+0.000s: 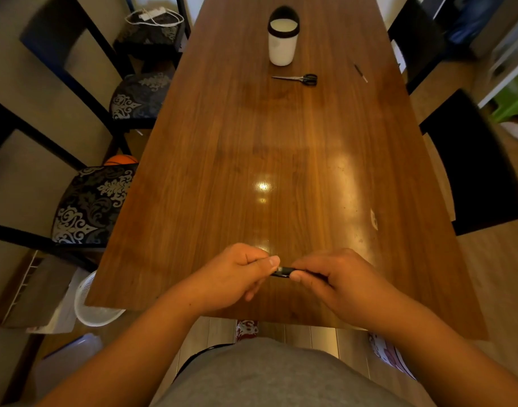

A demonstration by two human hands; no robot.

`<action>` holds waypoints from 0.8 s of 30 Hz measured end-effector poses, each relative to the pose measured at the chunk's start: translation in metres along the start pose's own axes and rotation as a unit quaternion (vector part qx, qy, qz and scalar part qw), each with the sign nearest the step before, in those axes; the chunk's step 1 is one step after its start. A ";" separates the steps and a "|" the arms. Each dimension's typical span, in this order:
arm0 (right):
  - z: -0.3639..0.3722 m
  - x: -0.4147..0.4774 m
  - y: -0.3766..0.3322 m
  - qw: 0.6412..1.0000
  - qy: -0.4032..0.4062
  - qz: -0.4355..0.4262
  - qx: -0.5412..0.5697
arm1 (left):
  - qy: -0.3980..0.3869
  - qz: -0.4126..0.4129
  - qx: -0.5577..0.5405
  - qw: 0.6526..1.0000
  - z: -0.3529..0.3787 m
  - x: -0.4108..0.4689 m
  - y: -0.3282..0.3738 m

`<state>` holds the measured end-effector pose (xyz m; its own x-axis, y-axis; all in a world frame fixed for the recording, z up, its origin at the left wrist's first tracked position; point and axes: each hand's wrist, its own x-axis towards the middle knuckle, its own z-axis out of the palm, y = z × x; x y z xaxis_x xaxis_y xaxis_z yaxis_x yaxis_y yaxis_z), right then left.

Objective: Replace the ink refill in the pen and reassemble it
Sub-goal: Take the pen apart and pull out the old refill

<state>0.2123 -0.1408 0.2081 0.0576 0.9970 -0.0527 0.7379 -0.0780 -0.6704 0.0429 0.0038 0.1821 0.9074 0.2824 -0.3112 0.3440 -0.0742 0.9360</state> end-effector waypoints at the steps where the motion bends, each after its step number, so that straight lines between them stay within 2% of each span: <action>1: -0.001 0.000 0.000 1.000 0.003 -0.002 -0.009 | -0.013 -0.005 -0.010 1.000 -0.001 0.001 0.001; 6: -0.003 0.002 0.003 0.999 0.003 -0.006 -0.041 | -0.019 0.001 0.020 1.000 -0.005 0.008 0.001; 14: 0.001 0.007 0.020 0.988 -0.041 0.076 0.130 | -0.012 0.043 0.121 0.992 -0.013 0.019 0.004; 17: -0.003 0.008 0.025 0.963 -0.078 0.121 0.229 | -0.012 0.048 0.163 0.985 -0.016 0.025 0.003; 20: -0.029 0.000 0.043 0.913 -0.094 0.221 0.330 | 0.058 0.013 0.164 0.985 -0.050 0.024 -0.002; 22: -0.049 -0.008 0.055 0.892 -0.084 0.277 0.347 | 0.114 0.005 0.145 0.983 -0.081 0.020 -0.010; 24: -0.059 -0.012 0.062 0.882 -0.064 0.317 0.342 | 0.133 -0.001 0.145 0.980 -0.099 0.018 -0.018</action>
<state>0.2971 -0.1578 0.2112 0.2048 0.7480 -0.6313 0.0029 -0.6454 -0.7638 0.0288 0.1049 0.1763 0.8248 0.5197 -0.2229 0.4353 -0.3319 0.8369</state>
